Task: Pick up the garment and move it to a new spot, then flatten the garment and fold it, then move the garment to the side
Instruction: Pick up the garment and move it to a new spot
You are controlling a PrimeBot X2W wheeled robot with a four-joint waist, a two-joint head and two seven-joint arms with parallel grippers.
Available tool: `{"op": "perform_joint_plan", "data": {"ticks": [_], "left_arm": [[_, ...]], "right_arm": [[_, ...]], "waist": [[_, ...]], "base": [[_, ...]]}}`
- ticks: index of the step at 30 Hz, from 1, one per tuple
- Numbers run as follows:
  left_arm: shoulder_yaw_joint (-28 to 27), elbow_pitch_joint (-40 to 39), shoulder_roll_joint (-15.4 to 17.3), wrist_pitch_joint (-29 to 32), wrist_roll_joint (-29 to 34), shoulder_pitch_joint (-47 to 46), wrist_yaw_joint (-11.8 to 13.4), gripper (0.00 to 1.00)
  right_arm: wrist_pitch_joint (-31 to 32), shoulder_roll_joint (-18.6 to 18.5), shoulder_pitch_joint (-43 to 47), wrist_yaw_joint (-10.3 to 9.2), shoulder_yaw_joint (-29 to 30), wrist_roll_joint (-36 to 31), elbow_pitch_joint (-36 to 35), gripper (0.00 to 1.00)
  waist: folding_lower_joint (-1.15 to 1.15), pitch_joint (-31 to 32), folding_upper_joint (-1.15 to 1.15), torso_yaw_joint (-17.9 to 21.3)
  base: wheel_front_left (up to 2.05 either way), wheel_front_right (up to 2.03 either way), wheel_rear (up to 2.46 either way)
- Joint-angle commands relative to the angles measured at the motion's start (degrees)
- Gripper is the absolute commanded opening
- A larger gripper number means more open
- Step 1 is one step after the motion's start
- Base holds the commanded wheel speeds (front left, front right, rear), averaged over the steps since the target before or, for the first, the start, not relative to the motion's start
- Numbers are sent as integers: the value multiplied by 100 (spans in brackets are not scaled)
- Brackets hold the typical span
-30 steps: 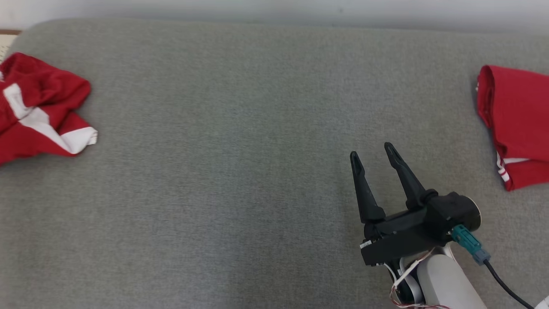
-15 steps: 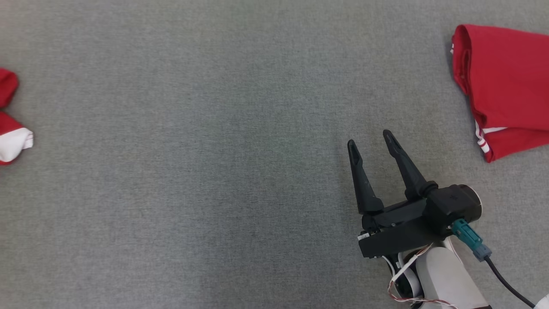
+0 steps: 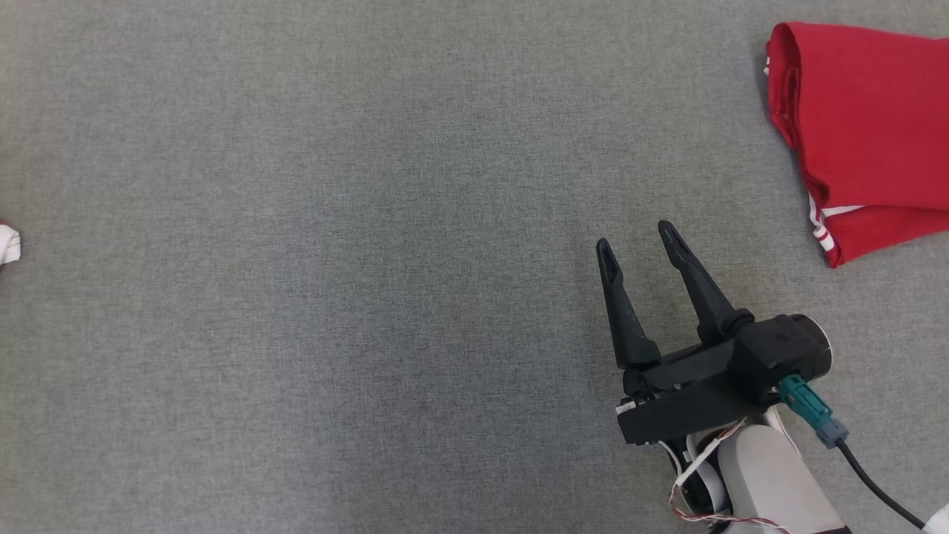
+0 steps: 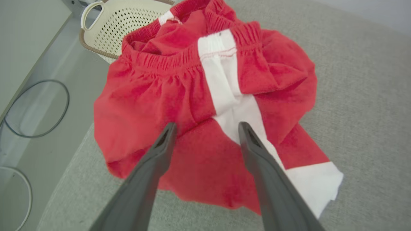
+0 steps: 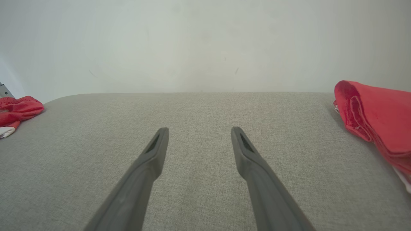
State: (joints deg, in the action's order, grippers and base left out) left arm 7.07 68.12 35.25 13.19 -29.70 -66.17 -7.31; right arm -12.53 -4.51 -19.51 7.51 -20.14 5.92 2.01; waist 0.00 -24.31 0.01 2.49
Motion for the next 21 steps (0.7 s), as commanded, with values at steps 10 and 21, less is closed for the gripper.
{"op": "perform_joint_plan", "data": {"ticks": [10, 21], "left_arm": [[145, 295, 40, 111, -160, 65, -6, 97], [462, 0, 51, -590, -188, -11, -8, 0]], "right_arm": [[80, -53, -73, -4, -43, -40, -60, 100], [101, -64, -41, -4, -21, -2, 1, 100]], "waist": [[0, -102, -1, 111], [0, 57, -1, -1]], "base": [[0, 0, 0], [0, 0, 0]]}}
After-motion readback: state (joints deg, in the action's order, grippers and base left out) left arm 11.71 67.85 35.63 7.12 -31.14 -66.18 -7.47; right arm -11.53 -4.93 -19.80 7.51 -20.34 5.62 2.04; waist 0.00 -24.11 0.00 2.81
